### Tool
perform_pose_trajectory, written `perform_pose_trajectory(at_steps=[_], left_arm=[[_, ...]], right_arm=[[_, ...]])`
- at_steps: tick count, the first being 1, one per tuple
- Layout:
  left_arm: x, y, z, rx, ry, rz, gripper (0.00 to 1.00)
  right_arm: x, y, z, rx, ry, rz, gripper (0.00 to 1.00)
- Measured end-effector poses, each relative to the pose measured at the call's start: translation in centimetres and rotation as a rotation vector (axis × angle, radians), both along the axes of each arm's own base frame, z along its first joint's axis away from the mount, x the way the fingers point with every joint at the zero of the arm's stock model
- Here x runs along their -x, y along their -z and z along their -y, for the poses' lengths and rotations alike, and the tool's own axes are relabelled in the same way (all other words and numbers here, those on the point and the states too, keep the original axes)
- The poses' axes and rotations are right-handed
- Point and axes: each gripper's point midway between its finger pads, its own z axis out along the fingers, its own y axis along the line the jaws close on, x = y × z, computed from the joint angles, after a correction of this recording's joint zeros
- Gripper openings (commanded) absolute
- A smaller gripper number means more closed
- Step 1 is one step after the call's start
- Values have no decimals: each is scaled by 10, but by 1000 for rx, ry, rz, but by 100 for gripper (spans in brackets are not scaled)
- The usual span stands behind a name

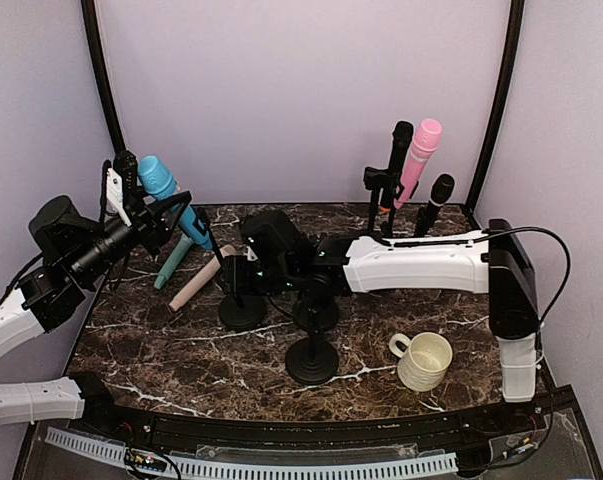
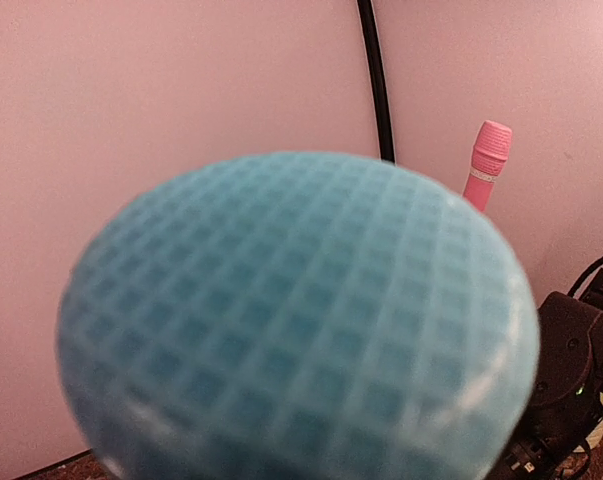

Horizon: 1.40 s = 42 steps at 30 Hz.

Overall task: Remove the microphone from the stand
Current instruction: Unscrew the knob on the stand of the microphone stand.

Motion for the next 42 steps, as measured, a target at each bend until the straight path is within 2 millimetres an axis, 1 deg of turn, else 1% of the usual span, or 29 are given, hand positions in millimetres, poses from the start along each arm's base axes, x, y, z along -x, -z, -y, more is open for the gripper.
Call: perform_pose_trajectory(at_steps=[5, 11, 15, 18, 27, 36, 42], left_arm=[[0, 0, 0, 0, 0, 0, 10], [0, 0, 0, 0, 0, 0, 10], [0, 0, 0, -1, 1, 1, 10], [0, 0, 0, -2, 3, 1, 10], [1, 0, 1, -3, 8, 2, 10], [1, 1, 2, -8, 11, 4, 10], [2, 1, 3, -13, 16, 4, 10]], right_arm=[[-5, 17, -1, 31, 30, -19, 57], [-12, 22, -11, 36, 42, -9, 56], [-16, 29, -15, 44, 45, -6, 54], [-19, 33, -14, 53, 48, -4, 50], [-25, 31, -13, 53, 47, 16, 34], [-27, 32, -13, 61, 39, 61, 15], [-30, 32, -10, 100, 32, 142, 11]])
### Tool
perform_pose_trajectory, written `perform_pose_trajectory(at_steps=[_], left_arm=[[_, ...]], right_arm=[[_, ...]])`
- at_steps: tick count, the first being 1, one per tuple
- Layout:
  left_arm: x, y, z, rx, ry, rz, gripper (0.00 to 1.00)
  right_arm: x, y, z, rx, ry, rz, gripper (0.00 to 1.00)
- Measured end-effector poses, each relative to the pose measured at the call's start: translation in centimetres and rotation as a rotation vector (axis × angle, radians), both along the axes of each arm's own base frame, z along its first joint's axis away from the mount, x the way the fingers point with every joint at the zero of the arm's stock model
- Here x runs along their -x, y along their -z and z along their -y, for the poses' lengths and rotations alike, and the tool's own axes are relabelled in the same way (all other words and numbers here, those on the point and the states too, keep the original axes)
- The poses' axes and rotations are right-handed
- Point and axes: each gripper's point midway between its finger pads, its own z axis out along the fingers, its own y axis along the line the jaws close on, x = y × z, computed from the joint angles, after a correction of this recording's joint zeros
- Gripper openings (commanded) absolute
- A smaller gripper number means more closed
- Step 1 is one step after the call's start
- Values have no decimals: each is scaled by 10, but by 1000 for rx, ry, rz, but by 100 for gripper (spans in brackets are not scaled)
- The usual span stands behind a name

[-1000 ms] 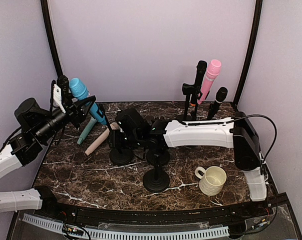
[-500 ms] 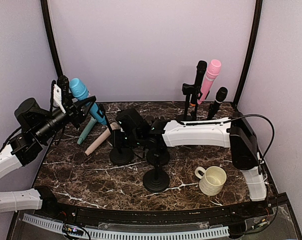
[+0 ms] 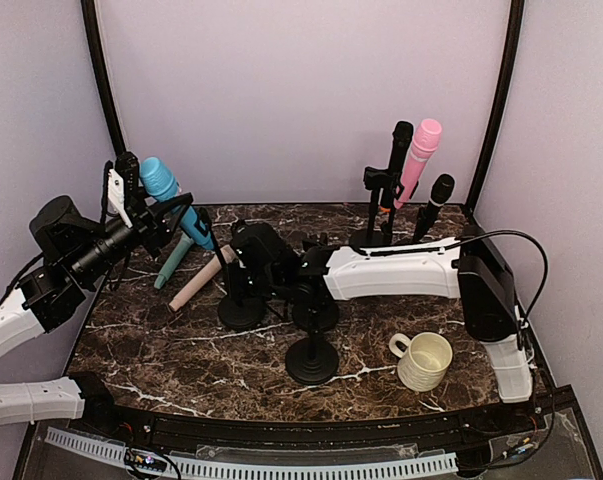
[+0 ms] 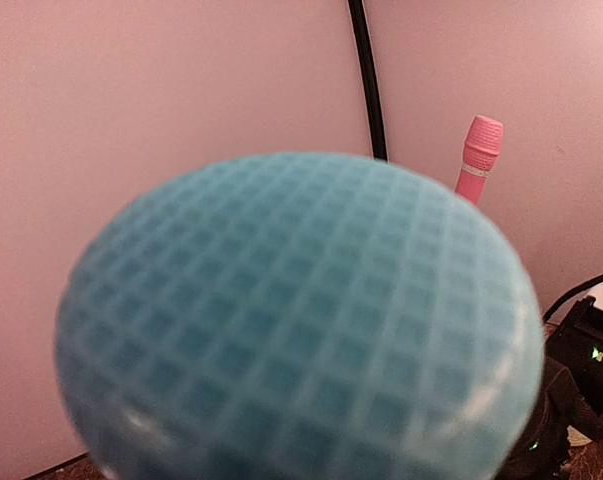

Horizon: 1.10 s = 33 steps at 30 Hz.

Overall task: Remove the microphone from the stand
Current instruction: Unscrew the knob on the stand of the microphone stand.

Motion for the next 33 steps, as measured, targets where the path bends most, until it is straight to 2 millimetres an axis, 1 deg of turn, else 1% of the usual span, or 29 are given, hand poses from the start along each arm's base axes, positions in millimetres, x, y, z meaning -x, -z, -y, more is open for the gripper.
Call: perform_pose_trajectory(at_steps=[3, 10, 17, 22, 30, 32, 33], left_arm=[[0, 0, 0, -1, 3, 0, 10], [2, 0, 3, 1, 18, -2, 10], [3, -1, 5, 12, 32, -5, 10], [3, -2, 5, 16, 31, -4, 10], [1, -3, 3, 20, 18, -2, 10], [1, -3, 3, 20, 17, -2, 10], [1, -3, 3, 20, 18, -2, 10]], right_arm=[[3, -1, 1, 51, 2, 72, 10], [9, -2, 10, 218, 37, 285, 9], [15, -6, 17, 408, 32, 514, 9], [17, -6, 16, 533, 0, 663, 10], [18, -6, 12, 699, -95, 828, 10], [19, -5, 12, 735, -115, 865, 13], [19, -5, 12, 751, -120, 881, 18]])
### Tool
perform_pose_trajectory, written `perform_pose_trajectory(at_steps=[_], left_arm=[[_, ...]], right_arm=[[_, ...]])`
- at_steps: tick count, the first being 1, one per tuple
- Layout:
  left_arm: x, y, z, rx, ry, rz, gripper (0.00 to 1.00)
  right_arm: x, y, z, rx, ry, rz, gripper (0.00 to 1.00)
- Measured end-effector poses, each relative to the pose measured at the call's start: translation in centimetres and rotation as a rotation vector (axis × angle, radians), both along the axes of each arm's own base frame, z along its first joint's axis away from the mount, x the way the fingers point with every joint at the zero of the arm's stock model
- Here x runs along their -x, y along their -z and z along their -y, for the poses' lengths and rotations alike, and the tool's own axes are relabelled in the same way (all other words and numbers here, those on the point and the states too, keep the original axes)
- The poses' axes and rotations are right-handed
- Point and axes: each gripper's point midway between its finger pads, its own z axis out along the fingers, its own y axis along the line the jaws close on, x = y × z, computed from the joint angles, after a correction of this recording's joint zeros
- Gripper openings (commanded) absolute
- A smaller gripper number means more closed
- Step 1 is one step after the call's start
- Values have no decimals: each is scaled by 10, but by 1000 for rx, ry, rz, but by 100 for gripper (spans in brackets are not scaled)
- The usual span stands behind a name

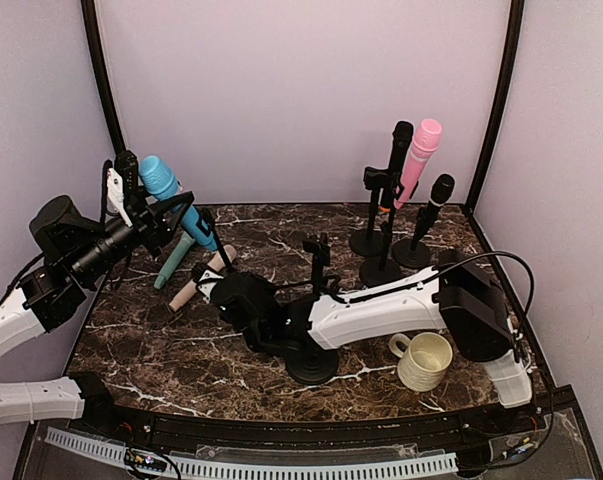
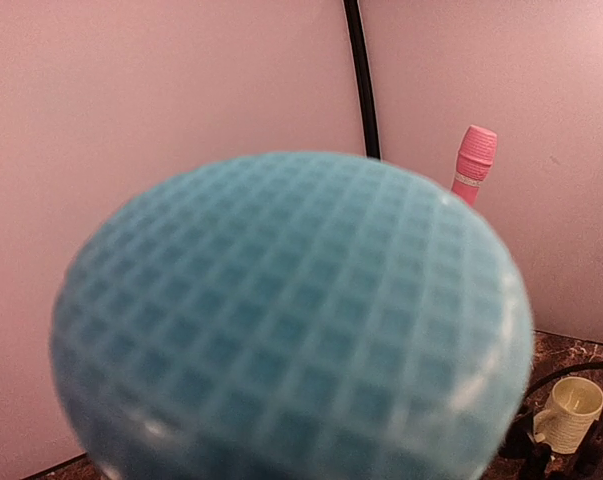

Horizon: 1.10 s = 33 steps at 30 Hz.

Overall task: Remove the microphone from the stand
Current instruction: Unscrew the knob on the stand of the microphone stand.

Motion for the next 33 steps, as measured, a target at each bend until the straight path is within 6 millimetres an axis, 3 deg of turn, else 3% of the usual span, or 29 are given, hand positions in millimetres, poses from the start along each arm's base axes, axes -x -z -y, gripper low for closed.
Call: perform_pose_trajectory(at_steps=[5, 10, 13, 19, 22, 25, 29, 33], left_arm=[[-2, 2, 0, -7, -5, -6, 10], [-3, 3, 0, -9, -9, -7, 10], [-3, 4, 0, -11, -11, -8, 10], [-3, 4, 0, -14, -11, -7, 10], [-3, 4, 0, -14, -11, -6, 10], [-3, 4, 0, -14, -11, -6, 10], [-3, 4, 0, -14, -11, -6, 10], [-3, 4, 0, -14, -11, -6, 10]], right_arm=[[7, 4, -6, 19, -46, -2, 58], [28, -5, -16, -44, -126, -74, 74], [39, -31, -14, -137, -162, -129, 77], [47, -108, 1, -414, -220, -272, 76], [40, -127, 8, -533, -241, -377, 73], [31, -123, 14, -604, -236, -503, 70], [23, -99, 20, -642, -177, -659, 63], [25, -76, 18, -680, -91, -800, 63]])
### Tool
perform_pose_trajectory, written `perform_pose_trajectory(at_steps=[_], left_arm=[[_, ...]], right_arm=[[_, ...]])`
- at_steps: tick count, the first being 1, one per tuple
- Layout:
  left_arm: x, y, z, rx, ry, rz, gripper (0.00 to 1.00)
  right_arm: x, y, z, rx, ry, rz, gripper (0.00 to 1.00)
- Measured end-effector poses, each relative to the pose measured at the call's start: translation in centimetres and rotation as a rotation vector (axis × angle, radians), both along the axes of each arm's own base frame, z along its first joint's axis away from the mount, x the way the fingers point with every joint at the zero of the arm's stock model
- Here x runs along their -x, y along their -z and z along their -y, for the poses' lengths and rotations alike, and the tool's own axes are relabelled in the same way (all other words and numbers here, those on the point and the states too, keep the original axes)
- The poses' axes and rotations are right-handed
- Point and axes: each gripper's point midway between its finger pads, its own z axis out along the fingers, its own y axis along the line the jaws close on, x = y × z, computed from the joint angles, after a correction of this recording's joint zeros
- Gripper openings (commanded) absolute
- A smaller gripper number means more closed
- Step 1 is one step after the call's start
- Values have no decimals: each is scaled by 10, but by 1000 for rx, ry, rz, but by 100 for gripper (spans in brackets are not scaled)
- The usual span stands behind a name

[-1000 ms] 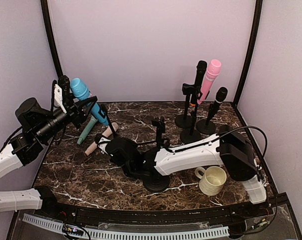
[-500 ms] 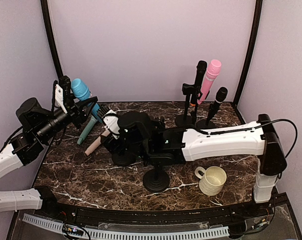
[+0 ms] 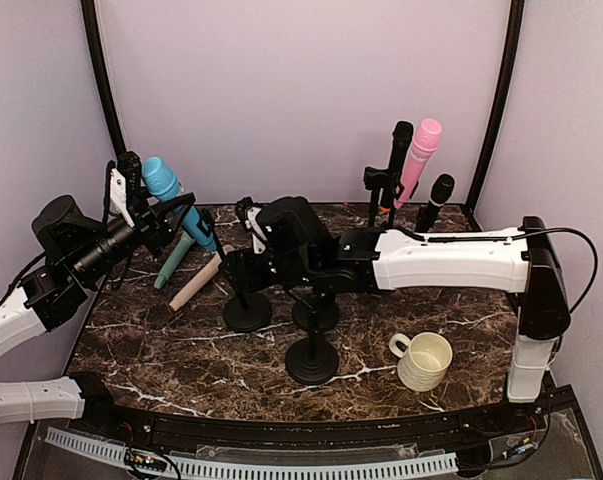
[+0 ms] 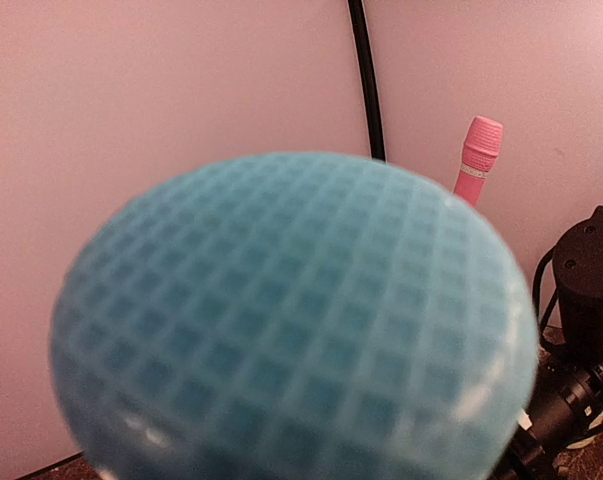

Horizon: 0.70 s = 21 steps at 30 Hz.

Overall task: Remove the microphone from the stand
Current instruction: Unscrew the knob on the stand of the microphone stand.

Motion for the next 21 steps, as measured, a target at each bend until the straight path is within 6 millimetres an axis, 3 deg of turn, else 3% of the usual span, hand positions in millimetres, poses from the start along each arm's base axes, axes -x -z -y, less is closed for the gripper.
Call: perform_pose_trajectory(at_steps=[11, 21], left_arm=[[0, 0, 0, 0, 1, 0, 10], [0, 0, 0, 0, 1, 1, 11]], right_arm=[[-5, 38, -2, -98, 196, -285, 55], [-18, 67, -10, -137, 311, -359, 50]])
